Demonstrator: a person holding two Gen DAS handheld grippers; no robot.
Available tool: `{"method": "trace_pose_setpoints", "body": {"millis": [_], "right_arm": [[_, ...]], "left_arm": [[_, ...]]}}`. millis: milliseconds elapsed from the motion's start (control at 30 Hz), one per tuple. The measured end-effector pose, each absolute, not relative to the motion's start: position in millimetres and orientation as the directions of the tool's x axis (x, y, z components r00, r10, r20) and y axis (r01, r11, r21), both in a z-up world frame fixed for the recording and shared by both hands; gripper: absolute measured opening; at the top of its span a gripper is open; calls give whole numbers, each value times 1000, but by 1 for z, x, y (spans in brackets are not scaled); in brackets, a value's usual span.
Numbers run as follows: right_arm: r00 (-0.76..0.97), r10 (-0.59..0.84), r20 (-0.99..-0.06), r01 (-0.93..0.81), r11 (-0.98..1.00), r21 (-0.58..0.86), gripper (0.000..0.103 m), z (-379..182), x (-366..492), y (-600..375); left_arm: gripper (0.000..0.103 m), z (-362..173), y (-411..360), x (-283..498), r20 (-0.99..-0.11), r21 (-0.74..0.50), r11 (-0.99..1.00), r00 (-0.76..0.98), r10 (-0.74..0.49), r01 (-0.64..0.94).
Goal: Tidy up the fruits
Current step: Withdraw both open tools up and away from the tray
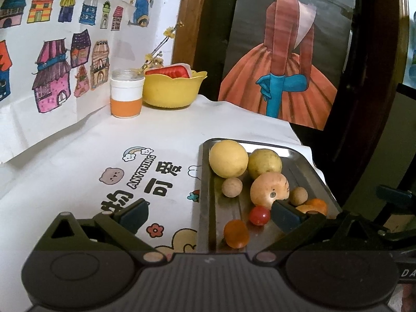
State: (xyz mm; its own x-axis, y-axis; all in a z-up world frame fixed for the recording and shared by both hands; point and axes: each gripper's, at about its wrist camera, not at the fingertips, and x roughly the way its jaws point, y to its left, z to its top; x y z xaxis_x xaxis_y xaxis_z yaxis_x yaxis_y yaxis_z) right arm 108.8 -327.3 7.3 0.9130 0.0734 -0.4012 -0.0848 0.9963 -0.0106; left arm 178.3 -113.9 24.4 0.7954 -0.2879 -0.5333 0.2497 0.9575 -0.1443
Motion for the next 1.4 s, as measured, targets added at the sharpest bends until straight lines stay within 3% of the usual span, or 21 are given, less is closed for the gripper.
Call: {"method": "trace_pose_setpoints", "body": {"millis": [1400], "right_arm": [[925,52,-376,-50,999,14,102,23,53,-299]], "left_arm": [[103,27,-73,112,-483,-168,970,843,-238,178]]}}
